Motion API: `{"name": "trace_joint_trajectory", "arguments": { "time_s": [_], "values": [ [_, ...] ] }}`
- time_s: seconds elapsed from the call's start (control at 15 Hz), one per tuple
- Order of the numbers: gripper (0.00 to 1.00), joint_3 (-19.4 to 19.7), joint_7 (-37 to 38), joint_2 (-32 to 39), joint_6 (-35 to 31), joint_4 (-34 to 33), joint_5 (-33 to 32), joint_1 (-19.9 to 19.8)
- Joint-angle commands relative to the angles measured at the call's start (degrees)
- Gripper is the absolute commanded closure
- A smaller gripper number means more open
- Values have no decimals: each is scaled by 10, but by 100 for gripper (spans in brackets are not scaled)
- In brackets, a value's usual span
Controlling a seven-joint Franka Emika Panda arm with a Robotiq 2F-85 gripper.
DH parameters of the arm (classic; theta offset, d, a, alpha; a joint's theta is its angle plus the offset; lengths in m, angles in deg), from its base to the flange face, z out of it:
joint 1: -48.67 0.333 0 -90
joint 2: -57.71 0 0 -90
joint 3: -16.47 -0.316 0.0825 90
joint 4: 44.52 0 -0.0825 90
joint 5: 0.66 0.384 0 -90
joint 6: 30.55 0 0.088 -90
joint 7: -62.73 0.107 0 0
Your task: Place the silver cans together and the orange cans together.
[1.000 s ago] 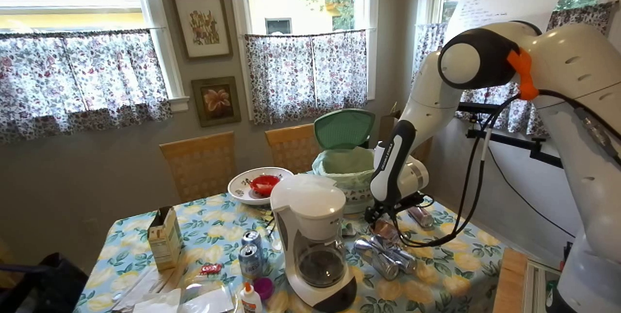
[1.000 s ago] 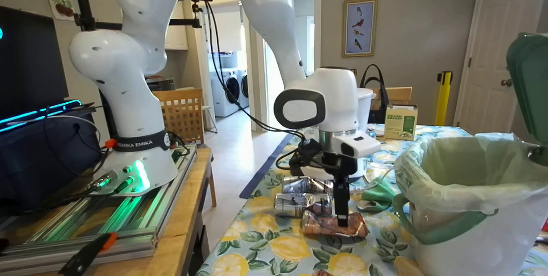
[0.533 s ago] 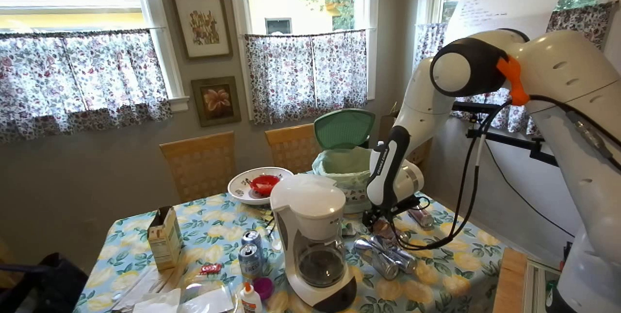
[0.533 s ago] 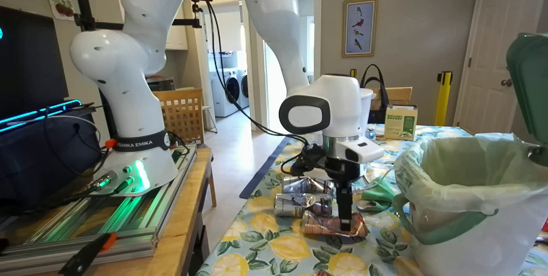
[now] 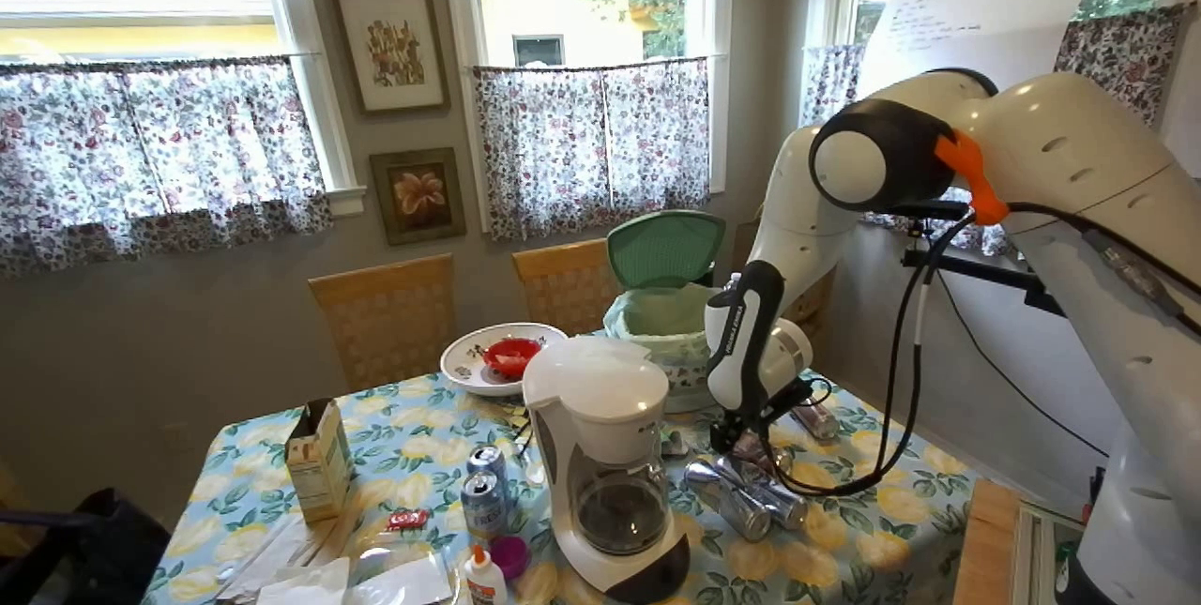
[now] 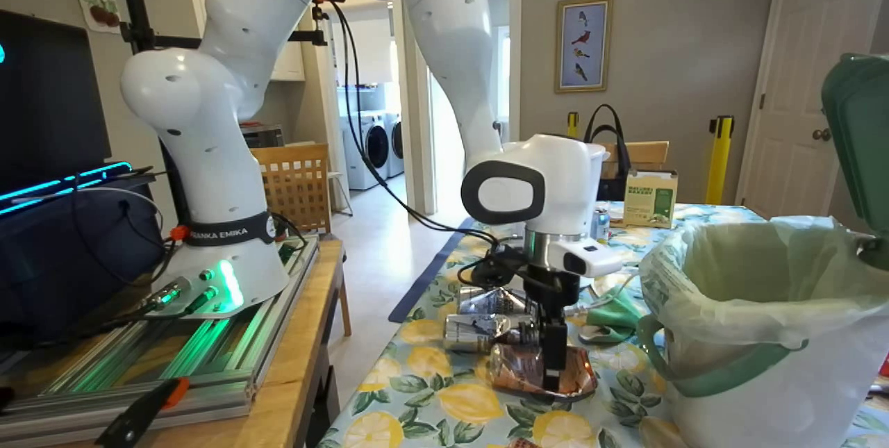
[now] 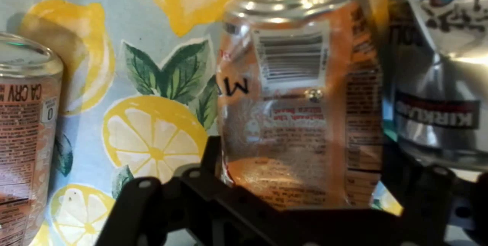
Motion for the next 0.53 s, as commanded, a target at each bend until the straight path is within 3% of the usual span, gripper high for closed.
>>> {"name": "trace_joint_trajectory", "arguments": {
  "time_s": [0.0,0.4,0.47],
  "values": [
    [0,32,11,15,26,-19,-31,23],
    [0,70,21,5,28,-10,-56,42],
    [10,75,23,6,27,-9,-59,44]
  ]
}}
